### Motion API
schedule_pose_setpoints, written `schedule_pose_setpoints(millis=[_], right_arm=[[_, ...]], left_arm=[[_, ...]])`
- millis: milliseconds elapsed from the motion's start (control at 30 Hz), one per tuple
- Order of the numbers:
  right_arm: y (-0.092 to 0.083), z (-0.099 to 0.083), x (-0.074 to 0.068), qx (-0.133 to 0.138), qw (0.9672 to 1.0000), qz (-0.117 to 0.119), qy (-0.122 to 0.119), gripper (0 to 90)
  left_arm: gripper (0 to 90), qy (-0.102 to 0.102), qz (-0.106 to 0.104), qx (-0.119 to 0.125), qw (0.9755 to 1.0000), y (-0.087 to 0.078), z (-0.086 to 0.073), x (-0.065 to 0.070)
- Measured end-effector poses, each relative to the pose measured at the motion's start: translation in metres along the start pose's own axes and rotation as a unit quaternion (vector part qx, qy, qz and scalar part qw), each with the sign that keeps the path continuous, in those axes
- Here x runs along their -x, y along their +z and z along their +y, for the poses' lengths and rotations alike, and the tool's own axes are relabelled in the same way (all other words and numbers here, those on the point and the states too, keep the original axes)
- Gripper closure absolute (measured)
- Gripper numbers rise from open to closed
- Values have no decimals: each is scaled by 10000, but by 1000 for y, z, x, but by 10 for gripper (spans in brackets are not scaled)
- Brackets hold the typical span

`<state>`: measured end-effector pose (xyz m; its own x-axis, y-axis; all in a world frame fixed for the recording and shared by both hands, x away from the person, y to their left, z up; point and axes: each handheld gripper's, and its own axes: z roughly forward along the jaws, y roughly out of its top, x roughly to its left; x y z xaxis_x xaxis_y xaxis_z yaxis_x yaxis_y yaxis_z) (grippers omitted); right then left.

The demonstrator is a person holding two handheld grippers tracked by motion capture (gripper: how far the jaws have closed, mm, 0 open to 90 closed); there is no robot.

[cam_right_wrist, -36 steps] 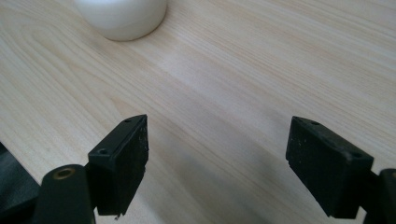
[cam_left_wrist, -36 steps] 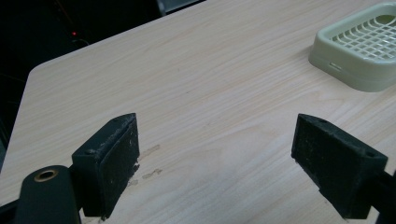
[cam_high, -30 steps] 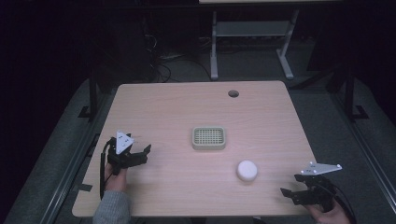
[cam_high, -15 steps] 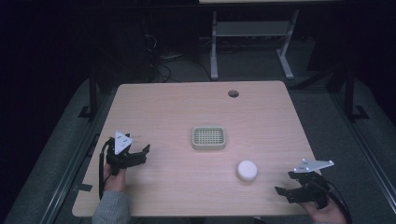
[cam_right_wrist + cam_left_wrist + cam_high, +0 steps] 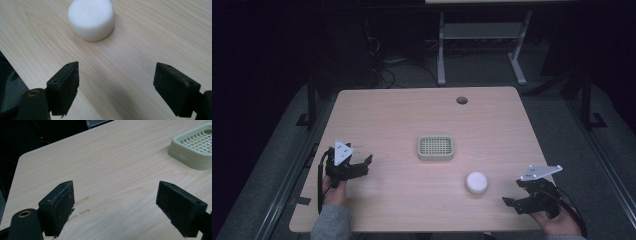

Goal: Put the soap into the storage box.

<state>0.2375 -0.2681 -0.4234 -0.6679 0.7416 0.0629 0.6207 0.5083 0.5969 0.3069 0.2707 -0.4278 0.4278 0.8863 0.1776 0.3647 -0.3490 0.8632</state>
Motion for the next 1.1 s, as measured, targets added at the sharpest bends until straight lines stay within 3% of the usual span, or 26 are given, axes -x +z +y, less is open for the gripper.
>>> schedule_pose_setpoints(millis=[1100], right_arm=[[16,50,-13,-546,9961,219,-663,196]], left_arm=[[148,-2,32,29,10000,-1,0,-1]])
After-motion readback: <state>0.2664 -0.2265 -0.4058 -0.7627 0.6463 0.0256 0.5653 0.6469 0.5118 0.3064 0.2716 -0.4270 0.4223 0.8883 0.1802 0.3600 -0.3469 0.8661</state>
